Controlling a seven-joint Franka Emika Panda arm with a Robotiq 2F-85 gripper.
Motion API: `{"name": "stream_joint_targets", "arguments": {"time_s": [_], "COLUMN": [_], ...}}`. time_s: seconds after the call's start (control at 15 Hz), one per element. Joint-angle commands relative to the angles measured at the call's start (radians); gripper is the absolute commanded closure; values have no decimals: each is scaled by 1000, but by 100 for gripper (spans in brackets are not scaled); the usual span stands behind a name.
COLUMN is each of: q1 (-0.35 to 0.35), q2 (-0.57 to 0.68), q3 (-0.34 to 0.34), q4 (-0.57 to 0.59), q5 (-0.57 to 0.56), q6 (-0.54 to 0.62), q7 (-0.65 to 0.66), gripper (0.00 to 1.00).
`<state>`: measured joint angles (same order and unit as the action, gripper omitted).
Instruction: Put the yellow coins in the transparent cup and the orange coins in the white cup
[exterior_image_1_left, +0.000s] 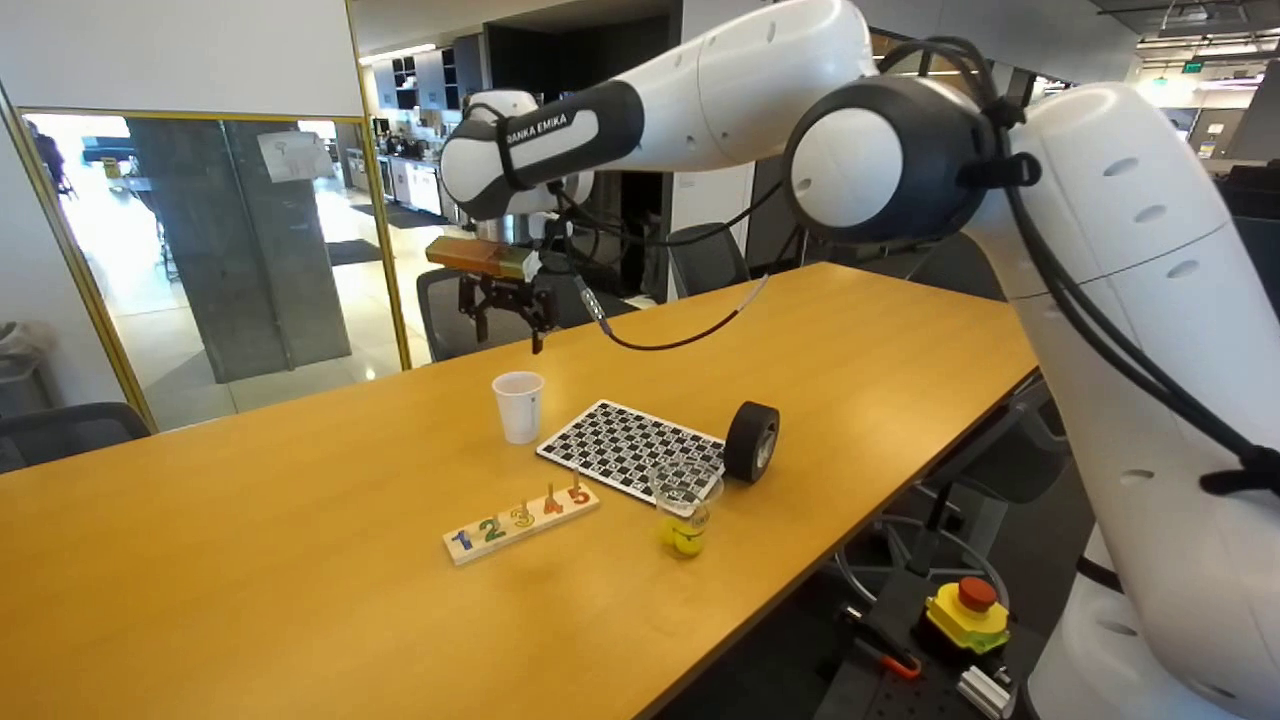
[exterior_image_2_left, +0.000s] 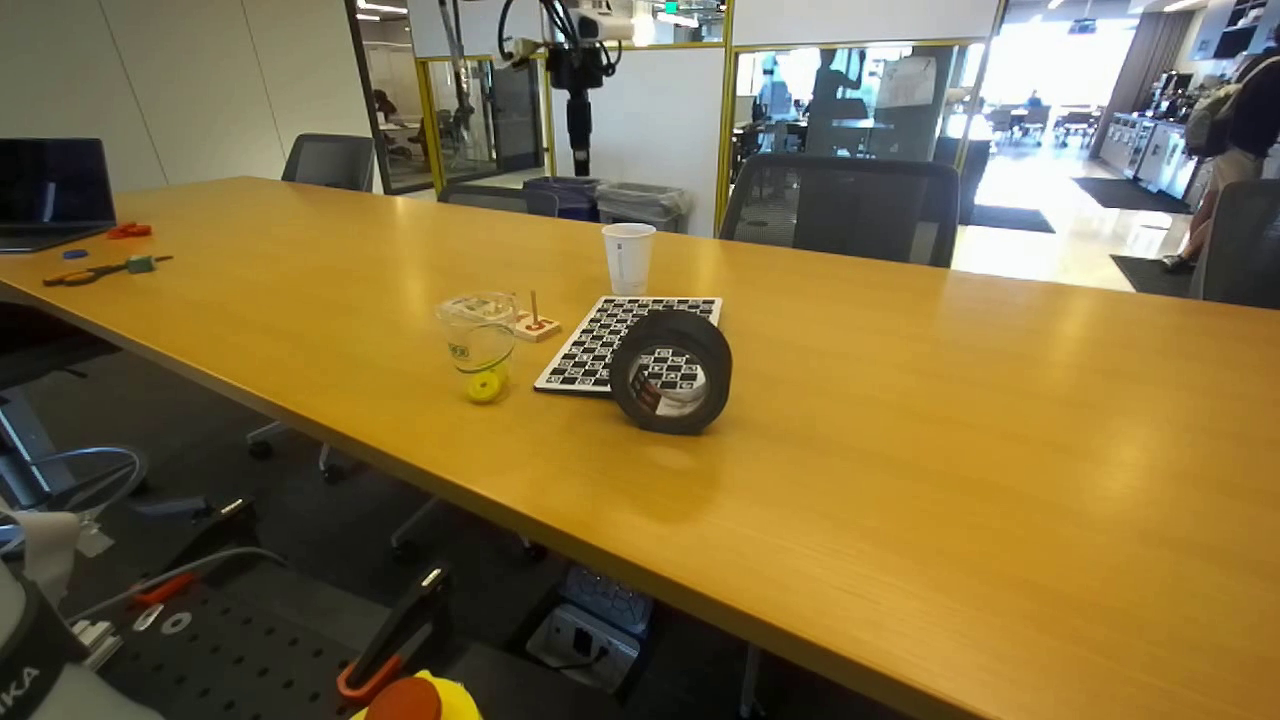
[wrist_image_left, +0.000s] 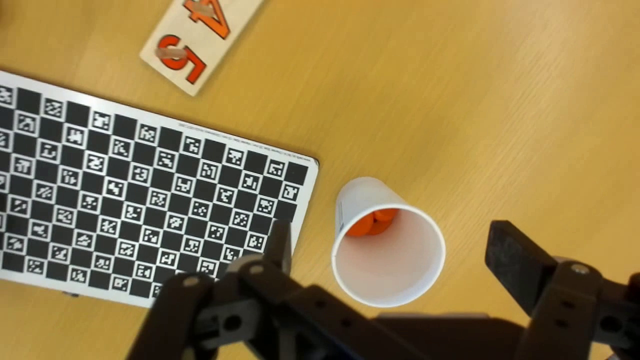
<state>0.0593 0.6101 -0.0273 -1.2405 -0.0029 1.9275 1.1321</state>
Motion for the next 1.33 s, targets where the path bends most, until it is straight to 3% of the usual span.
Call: {"name": "stream_joint_targets", "arguments": {"time_s": [0.0,0.73,1.27], "q1": [1,-19,-41], "q2": [-234,-760,-1151], "q3": [20,28,12], "q4": [-240,-805,-1270], "q5": [13,7,-34], "q6": [-44,-174,-49], "q7": [-185,-780,-996], "gripper": [0,0,0]}}
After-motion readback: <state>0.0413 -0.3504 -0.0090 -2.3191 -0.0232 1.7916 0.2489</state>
